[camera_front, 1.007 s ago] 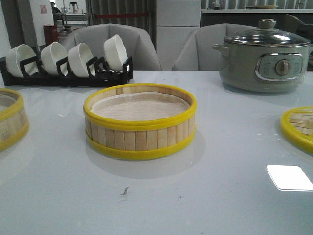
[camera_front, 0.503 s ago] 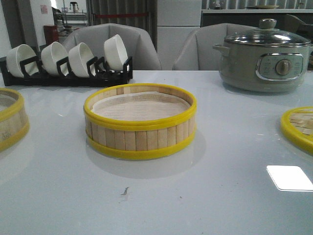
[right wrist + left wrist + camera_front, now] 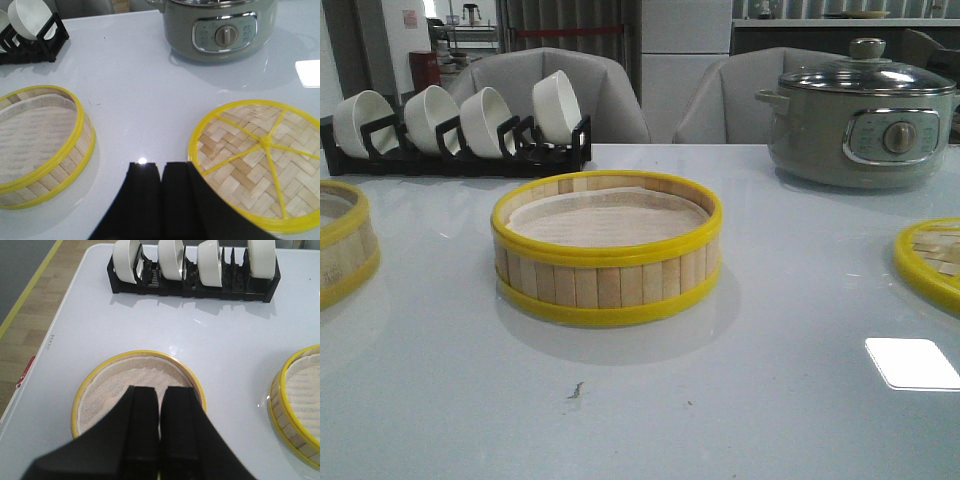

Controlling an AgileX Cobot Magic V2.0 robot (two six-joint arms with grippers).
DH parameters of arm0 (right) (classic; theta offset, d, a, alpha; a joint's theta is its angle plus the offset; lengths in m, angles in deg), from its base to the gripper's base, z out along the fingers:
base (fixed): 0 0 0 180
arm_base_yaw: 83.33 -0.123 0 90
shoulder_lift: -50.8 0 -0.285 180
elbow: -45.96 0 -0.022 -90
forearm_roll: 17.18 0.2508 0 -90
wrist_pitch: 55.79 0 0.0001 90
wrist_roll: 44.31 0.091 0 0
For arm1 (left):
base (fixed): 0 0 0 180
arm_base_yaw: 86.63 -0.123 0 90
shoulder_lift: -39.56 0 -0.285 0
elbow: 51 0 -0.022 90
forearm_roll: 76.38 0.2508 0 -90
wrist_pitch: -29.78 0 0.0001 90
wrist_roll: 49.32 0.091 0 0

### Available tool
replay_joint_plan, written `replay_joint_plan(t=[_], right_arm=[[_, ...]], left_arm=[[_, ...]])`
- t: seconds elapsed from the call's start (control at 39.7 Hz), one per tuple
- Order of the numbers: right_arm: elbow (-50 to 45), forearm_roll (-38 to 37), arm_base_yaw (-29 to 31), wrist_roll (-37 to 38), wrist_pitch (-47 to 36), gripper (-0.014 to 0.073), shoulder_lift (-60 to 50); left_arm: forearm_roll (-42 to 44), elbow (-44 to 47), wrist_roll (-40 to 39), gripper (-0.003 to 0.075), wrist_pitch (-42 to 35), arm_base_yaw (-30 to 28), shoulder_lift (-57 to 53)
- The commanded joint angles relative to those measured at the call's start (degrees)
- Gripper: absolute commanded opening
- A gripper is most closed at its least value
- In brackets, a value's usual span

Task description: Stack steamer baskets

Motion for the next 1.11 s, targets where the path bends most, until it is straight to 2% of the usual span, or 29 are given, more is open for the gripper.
replay_joint_plan(t=[0.0, 0.33, 0.38, 0.43, 0.5, 0.58, 0.75, 0.93, 1.01, 1.08], right_arm=[[2.22, 1.05, 0.0, 0.18, -4.91, 0.0052, -0.25], [2.22, -0.55, 0.0, -0.25, -9.44, 0.0074, -0.25], [2.22, -1.17, 0.0, -0.31, -9.44, 0.0127, -0.25], [2.22, -2.01, 0.0, -0.31, -9.39, 0.0218, -0.25], [2.22, -2.73, 0.0, -0.31, -9.06, 0.0412, -0.25], [2.22, -3.25, 0.0, -0.31, -9.14, 0.0491, -0.25], [2.22, -3.28, 0.0, -0.31, -10.04, 0.0442, -0.25], [2.22, -3.32, 0.0, -0.31, -10.62, 0.0442, -0.25], [2.22, -3.32, 0.0, -0.31, -10.7, 0.0442, -0.25], [2.22, -3.32, 0.0, -0.31, -10.77, 0.0442, -0.25]], left_arm=[[-0.22, -1.93, -0.09, 0.0102, -3.25, -0.01, -0.46], [-0.67, -1.93, 2.82, 0.0102, -0.83, -0.01, -0.24], [-1.07, -1.93, 2.82, 0.0102, -0.69, -0.01, -0.24], [-1.52, -1.93, 2.82, 0.0102, -0.69, -0.01, -0.24], [-2.15, -1.93, 2.82, 0.0102, -0.69, -0.01, -0.24], [-2.7, -1.93, 2.82, 0.0102, -0.69, -0.01, -0.24], [-3.38, -1.93, 2.82, 0.0102, -0.61, -0.01, 0.6], [-4.08, -1.93, 2.82, 0.0106, -1.67, -0.01, 1.83], [-3.85, -1.93, 2.85, 0.0143, -1.67, -0.01, 2.5], [-3.85, -1.93, 3.78, 0.023, -1.67, -0.01, 3.72]])
